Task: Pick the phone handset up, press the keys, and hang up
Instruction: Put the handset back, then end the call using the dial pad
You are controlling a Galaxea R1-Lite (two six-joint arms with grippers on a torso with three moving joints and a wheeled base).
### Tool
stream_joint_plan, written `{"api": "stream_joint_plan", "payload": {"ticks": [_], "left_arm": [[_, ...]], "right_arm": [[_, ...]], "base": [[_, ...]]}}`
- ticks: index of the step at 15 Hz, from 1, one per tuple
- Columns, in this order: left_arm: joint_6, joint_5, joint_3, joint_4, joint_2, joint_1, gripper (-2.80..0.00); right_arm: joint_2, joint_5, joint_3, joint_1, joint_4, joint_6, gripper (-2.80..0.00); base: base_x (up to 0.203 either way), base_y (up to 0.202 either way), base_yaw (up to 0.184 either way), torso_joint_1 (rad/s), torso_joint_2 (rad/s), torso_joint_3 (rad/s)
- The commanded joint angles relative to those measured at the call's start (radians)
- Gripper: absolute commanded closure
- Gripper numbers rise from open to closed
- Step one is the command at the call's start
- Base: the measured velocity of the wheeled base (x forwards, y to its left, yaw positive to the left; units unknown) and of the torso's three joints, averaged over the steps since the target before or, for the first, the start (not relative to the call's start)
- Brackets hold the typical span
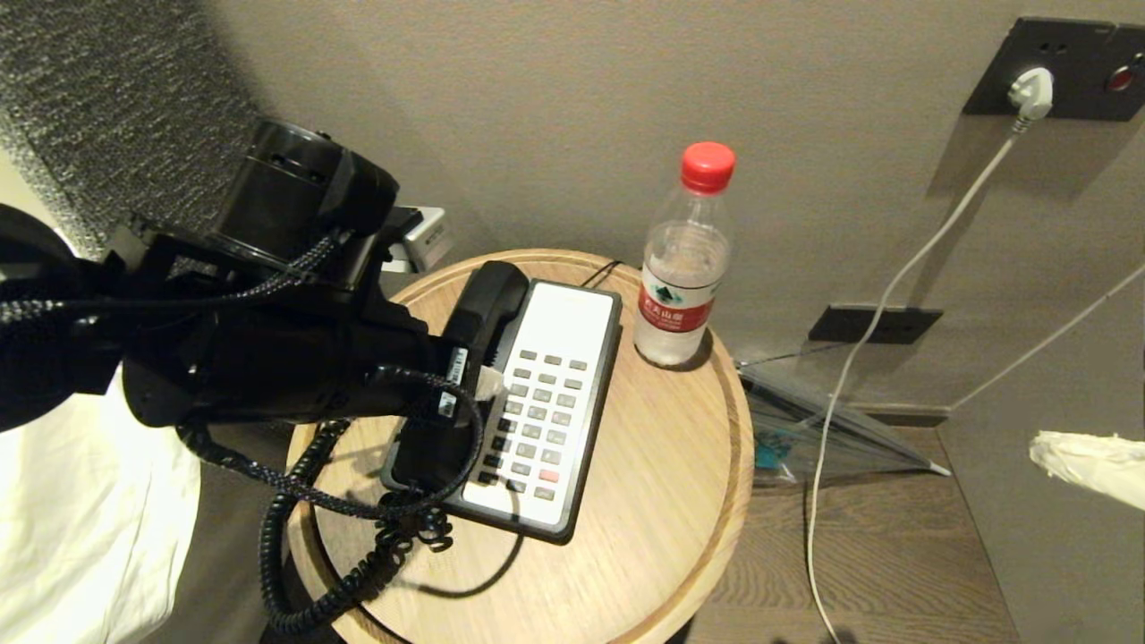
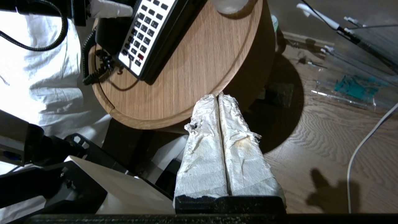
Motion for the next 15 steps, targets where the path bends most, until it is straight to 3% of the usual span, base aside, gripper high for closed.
{"api": "stream_joint_plan", "payload": {"ticks": [1, 11, 12, 13, 15], "left_arm": [[-0.009, 0.004, -0.012, -0.001, 0.0, 0.001, -2.8], [-0.016, -0.005, 0.008, 0.001, -0.139, 0.001, -2.8], [-0.015, -0.007, 0.016, -0.001, -0.161, 0.001, -1.71], [-0.015, -0.01, 0.021, -0.002, -0.168, 0.001, 0.0], [-0.036, -0.018, 0.021, -0.001, -0.248, 0.001, 0.0]], "right_arm": [[0.0, -0.002, 0.002, 0.0, 0.002, 0.002, 0.0], [0.026, -0.005, 0.021, 0.0, 0.002, 0.002, 0.0], [0.037, -0.006, 0.02, 0.0, 0.0, 0.002, 0.0], [0.041, -0.006, 0.018, 0.0, 0.0, 0.001, 0.0], [0.115, -0.001, -0.028, 0.0, -0.001, 0.001, 0.0]], "base": [[0.0, 0.0, 0.0, 0.0, 0.0, 0.0], [0.0, 0.0, 0.0, 0.0, 0.0, 0.0], [0.0, 0.0, 0.0, 0.0, 0.0, 0.0], [0.0, 0.0, 0.0, 0.0, 0.0, 0.0], [0.0, 0.0, 0.0, 0.0, 0.0, 0.0]]}}
